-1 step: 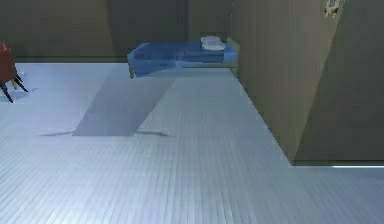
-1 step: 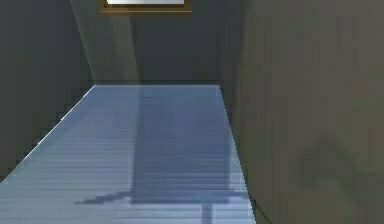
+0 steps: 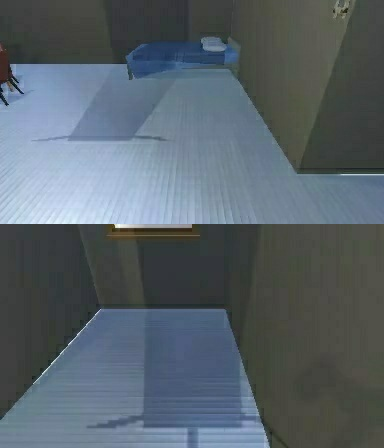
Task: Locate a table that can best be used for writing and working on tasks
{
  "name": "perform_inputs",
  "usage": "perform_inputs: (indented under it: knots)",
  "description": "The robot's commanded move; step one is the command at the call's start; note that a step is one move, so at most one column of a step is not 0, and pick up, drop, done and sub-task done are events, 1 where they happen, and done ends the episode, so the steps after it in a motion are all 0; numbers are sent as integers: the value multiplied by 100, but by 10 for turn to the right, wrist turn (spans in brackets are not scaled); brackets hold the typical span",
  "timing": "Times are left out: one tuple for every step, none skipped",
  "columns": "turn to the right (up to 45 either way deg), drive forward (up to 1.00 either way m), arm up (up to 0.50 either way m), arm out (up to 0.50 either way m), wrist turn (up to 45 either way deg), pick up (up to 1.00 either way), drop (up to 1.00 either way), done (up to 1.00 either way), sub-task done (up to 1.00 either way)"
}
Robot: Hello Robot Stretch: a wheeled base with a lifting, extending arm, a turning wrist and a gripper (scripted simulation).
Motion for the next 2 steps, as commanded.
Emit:
perform_inputs:
  knots:
    - [-420, 0, 0, 0, 0, 0, 0, 0, 0]
    - [-30, 0, 0, 0, 0, 0, 0, 0, 0]
